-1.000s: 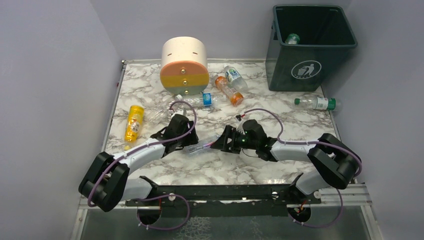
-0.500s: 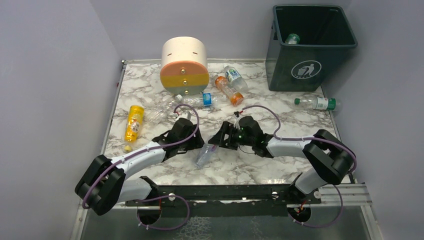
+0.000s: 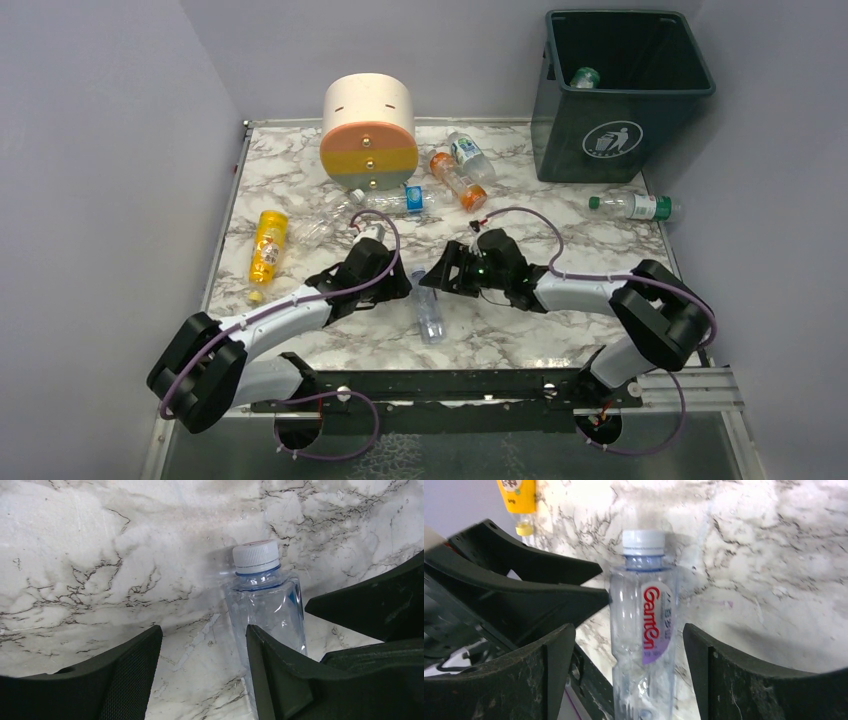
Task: Put the plastic bottles in the bin
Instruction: Adjust the plastic bottle at the center of the board, then pick up the plastic bottle at the center of the board.
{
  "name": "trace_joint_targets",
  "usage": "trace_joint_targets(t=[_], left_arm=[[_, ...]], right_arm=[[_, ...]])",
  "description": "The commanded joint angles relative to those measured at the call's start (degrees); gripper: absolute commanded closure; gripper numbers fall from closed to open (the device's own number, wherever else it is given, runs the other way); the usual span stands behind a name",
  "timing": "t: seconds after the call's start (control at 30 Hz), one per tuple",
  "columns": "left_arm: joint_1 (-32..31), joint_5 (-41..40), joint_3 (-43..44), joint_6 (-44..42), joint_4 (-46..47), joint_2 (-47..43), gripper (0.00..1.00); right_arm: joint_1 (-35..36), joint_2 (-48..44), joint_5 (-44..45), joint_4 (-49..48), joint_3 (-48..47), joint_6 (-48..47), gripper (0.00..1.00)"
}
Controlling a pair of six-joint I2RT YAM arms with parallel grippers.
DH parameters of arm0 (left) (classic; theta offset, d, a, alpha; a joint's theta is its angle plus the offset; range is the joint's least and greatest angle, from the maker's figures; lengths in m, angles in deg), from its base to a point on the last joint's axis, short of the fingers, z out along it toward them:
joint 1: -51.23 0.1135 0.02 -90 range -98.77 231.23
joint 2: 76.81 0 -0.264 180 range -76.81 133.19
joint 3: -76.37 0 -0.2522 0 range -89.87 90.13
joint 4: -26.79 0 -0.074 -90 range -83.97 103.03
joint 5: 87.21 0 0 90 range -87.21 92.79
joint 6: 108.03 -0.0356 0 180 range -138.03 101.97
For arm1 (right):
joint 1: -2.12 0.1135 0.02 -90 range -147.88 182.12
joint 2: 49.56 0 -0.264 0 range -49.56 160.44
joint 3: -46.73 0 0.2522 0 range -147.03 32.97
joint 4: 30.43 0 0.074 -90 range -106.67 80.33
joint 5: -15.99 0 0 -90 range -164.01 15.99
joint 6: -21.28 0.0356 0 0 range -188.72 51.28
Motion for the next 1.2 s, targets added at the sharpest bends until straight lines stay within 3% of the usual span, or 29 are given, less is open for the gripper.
trace_joint_targets(t=[0.0,0.23,0.53,1.0,1.17], left_arm=[[-0.28,-1.75,1.2,-0.66,-1.3,-2.4,0.33],[-0.24,-1.59,0.58,-0.53,-1.14,-2.29,0.33],[-0.24,-2.16,-0.02,-0.75,-1.34,-2.84,0.33],[-0.17,-4.01,-0.82,-1.45,-4.51,-7.03,0.32],[0.01,-4.06,-1.78,-1.27,-6.49,-10.73,0.32]], right_arm=[[-0.17,-3.73,1.85,5.57,1.97,-4.11,0.18],[0.33,-3.25,1.47,10.04,1.18,-8.95,0.19],[3.91,-0.26,6.82,19.58,-7.16,-13.95,0.19],[11.1,9.27,14.39,29.67,-18.5,-14.54,0.19],[12.0,11.83,17.1,32.6,-21.25,-15.01,0.23]])
